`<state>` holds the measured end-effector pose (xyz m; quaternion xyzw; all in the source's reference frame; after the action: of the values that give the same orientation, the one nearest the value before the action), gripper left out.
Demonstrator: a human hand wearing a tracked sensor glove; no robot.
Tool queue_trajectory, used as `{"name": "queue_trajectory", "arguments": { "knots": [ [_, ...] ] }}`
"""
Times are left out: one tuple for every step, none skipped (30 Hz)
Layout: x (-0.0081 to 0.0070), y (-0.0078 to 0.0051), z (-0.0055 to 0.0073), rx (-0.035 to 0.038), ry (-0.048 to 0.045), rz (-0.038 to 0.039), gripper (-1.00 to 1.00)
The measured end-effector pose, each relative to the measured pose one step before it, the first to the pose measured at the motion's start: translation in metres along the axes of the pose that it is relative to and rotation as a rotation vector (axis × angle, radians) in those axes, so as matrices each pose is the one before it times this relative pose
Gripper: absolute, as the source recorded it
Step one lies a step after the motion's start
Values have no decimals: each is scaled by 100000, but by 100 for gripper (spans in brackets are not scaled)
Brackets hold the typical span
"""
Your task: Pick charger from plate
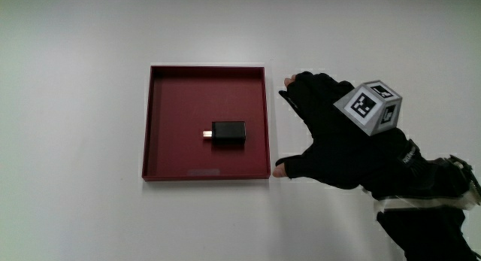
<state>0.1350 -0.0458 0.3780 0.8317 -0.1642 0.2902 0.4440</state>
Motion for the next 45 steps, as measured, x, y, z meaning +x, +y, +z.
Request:
{"name": "queue_trajectory", "arguments": {
  "knots": [
    [-68, 306, -64, -585, 1116, -1080, 0],
    [-64, 362, -84, -398, -61, 1356, 0],
    [-59, 364, -82, -398, -61, 1356, 0],
    [-73, 348, -65, -204, -1210, 1678, 0],
    [-66, 312, -123, -802, 2481, 1442, 0],
    [19, 385, -174, -591, 944, 351, 0],
    [-10, 376, -171, -633, -555, -452, 0],
    [-212, 215, -123, -1125, 1325, -3383, 0],
    [-9, 556, -212, 222, -1732, 2390, 0],
    [0, 555, -213, 222, -1732, 2390, 0],
    [10, 555, -215, 222, -1732, 2390, 0],
    [39, 505, -268, -590, -541, -852, 0],
    [-71, 434, -226, -898, -517, -1995, 0],
    [376, 688, -365, -1157, 1879, 154, 0],
    [42, 442, -182, 476, -2087, 963, 0],
    [-565, -43, 121, 6949, -8454, 2557, 0],
    [212, 438, -300, 398, -1018, -2606, 0],
    [105, 308, -310, -2011, 1727, 829, 0],
    [478, 525, -495, -1037, 1040, -226, 0],
    [-122, 140, -186, -233, 137, 916, 0],
    [237, 373, -352, -911, -471, -1561, 0],
    [274, 399, -327, -665, 986, 288, 0],
    [-34, 285, -221, -584, -227, -123, 0],
    [20, 309, -222, 49, 363, -778, 0],
    [8, 317, -222, -930, -383, -466, 0],
    [161, 309, -270, -309, 278, 299, 0],
    [22, 118, -192, 44, 1729, 305, 0],
    [590, 572, -406, -867, -183, -1966, 0],
    [-146, 78, -30, 303, 830, 607, 0],
    [133, 316, -210, -775, 679, 87, 0],
    [0, 183, -139, 253, 457, -42, 0],
    [13, 230, -170, -110, -402, -340, 0],
    [86, 300, -190, 235, -306, -647, 0],
    [-150, 79, -84, -16, 8, 113, 0],
    [238, 350, -246, -1124, 270, -556, 0],
    [251, 346, -241, -160, -549, -944, 0],
    [-46, 91, -78, 581, -76, -146, 0],
    [321, 388, -237, 715, -1087, -1770, 0],
    [-11, 118, -92, -717, 361, 924, 0],
    [-88, 49, -35, 1109, -518, -707, 0],
    [193, 348, -244, -375, 296, -83, 0],
    [161, 294, -217, 383, -1311, -962, 0],
    [72, 173, -154, 133, -329, -950, 0],
    [-41, 84, -88, 271, -365, 51, 0],
    [132, 226, -182, -573, -201, -841, 0]
  ]
}}
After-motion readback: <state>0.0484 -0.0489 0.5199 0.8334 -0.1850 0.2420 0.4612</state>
